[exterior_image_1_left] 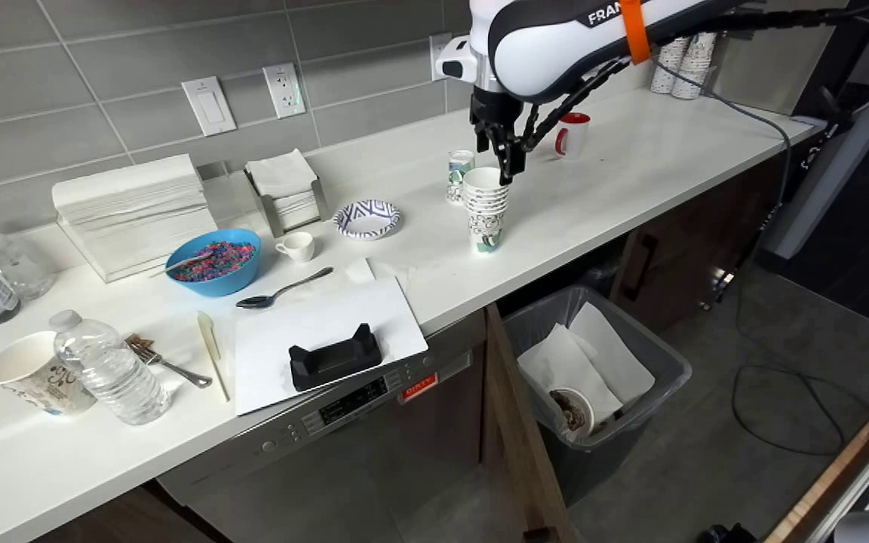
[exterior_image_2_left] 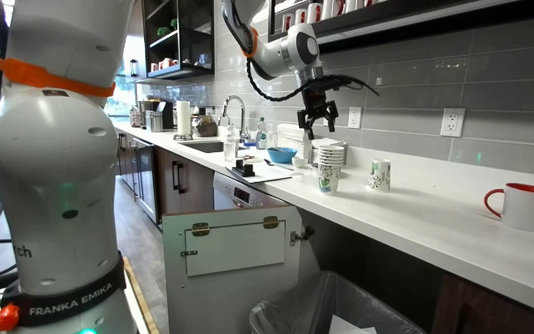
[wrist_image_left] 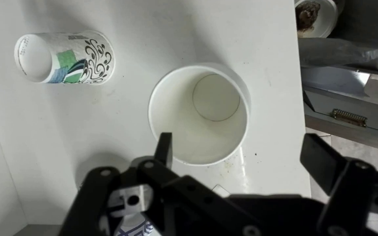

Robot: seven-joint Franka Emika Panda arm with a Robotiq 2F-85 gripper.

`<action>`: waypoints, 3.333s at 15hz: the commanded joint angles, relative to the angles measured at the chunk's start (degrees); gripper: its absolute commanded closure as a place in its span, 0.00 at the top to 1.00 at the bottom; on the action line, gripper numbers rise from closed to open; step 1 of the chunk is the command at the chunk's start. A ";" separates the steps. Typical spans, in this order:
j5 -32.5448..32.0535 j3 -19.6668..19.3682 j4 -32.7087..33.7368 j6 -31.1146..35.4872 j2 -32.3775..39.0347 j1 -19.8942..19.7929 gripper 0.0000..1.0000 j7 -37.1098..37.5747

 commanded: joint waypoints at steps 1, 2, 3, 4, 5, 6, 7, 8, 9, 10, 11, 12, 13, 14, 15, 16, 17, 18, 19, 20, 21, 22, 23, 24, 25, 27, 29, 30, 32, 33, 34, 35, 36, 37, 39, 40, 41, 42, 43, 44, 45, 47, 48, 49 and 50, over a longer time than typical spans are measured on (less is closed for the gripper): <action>3.07 -0.22 2.58 -1.19 2.65 -0.75 1.00 -4.38; 3.67 -0.21 2.78 -1.18 3.02 -0.88 1.00 -4.99; 4.15 -0.24 3.03 -1.27 3.30 -1.03 1.00 -5.59; 4.49 -0.26 3.24 -1.43 3.58 -1.12 1.00 -6.01; 4.89 -0.29 3.43 -1.53 3.95 -1.23 1.00 -6.36; 5.15 -0.35 3.59 -1.62 4.20 -1.29 1.00 -6.54; 5.43 -0.38 3.66 -1.55 4.50 -1.38 1.00 -6.61; 5.56 -0.42 3.77 -1.62 4.68 -1.39 1.00 -6.72; 5.81 -0.39 3.80 -1.66 4.93 -1.51 1.00 -6.96; 5.72 -0.48 3.83 -1.80 5.14 -1.50 1.00 -6.77; 5.80 -0.49 3.85 -1.84 5.27 -1.49 0.95 -6.75; 5.73 -0.56 3.88 -1.89 5.39 -1.48 0.89 -6.67; 5.65 -0.61 3.91 -1.92 5.49 -1.44 0.74 -6.56; 5.60 -0.65 3.92 -1.90 5.55 -1.44 0.70 -6.49; 5.55 -0.69 3.96 -1.89 5.58 -1.43 0.64 -6.43; 5.56 -0.70 3.94 -1.81 5.60 -1.44 0.53 -6.43; 5.53 -0.72 3.93 -1.81 5.57 -1.45 0.46 -6.42; 5.52 -0.74 3.95 -1.84 5.55 -1.45 0.37 -6.42; 5.41 -0.80 4.00 -1.99 5.53 -1.43 0.31 -6.40; 5.41 -0.82 4.00 -1.97 5.53 -1.43 0.23 -6.40; 5.36 -0.87 4.02 -2.02 5.51 -1.42 0.15 -6.39; 5.38 -0.90 4.02 -2.02 5.51 -1.44 0.08 -6.40; 5.38 -0.93 4.06 -2.11 5.51 -1.44 0.00 -6.41; 5.35 -0.96 4.14 -2.22 5.51 -1.44 0.00 -6.42; 5.22 -1.01 4.20 -2.37 5.49 -1.40 0.00 -6.35; 4.98 -1.12 4.21 -2.84 5.25 -1.31 0.01 -6.14; 4.75 -1.23 4.30 -3.18 5.07 -1.22 0.01 -5.89; 4.73 -1.26 4.38 -3.28 5.02 -1.22 0.01 -5.86; 4.63 -1.30 4.58 -3.60 4.98 -1.16 0.05 -5.75; 4.57 -1.31 4.70 -3.84 5.01 -1.12 0.31 -5.69; 4.55 -1.31 4.78 -3.94 5.06 -1.10 0.31 -5.66; 4.58 -1.29 4.83 -3.97 5.11 -1.10 0.23 -5.71; 4.63 -1.26 4.83 -3.92 5.12 -1.10 0.10 -5.77; 4.65 -1.25 4.81 -3.91 5.12 -1.11 0.08 -5.79; 4.69 -1.24 4.73 -3.86 5.09 -1.12 0.00 -5.83; 4.71 -1.23 4.72 -3.84 5.08 -1.14 0.00 -5.85; 4.71 -1.24 4.73 -3.82 5.09 -1.14 0.00 -5.84; 4.68 -1.23 4.75 -3.79 5.06 -1.13 0.00 -5.88; 4.67 -1.23 4.75 -3.78 5.05 -1.12 0.00 -5.88; 4.61 -1.25 4.75 -3.80 4.99 -1.11 0.00 -5.85; 4.56 -1.27 4.74 -3.82 4.98 -1.10 0.00 -5.79; 4.51 -1.33 4.72 -3.85 4.93 -1.11 0.27 -5.67; 4.51 -1.33 4.74 -3.85 4.94 -1.11 0.34 -5.66; 4.54 -1.33 4.73 -3.82 4.93 -1.13 0.40 -5.70; 4.58 -1.32 4.78 -3.81 4.99 -1.15 0.47 -5.74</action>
